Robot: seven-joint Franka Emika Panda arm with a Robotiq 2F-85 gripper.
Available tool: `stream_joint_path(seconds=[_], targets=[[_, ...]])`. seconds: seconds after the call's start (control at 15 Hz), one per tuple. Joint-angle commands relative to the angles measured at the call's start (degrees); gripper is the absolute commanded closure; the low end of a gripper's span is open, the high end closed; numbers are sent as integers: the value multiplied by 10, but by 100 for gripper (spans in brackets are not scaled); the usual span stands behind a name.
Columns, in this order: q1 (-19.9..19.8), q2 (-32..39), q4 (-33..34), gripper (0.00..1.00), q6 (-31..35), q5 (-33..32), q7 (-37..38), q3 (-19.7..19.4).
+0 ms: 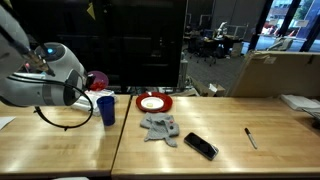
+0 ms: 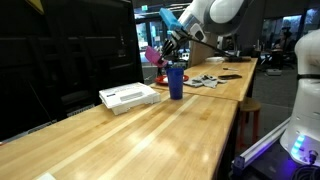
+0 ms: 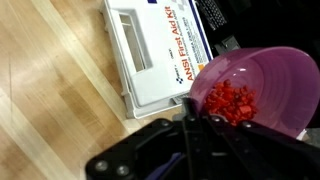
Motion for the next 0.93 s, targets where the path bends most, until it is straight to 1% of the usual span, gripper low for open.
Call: stream_joint_path(seconds=[0.0,0.33,0.6,0.87], targets=[[-21,-21,-3,99,1,76,-51,32],[-51,-14,-2,99,45,139,-75,73],[-73,-13,-1,99,78,159,-72,103],[-97,-15,-1,99,96,167,-67,132]])
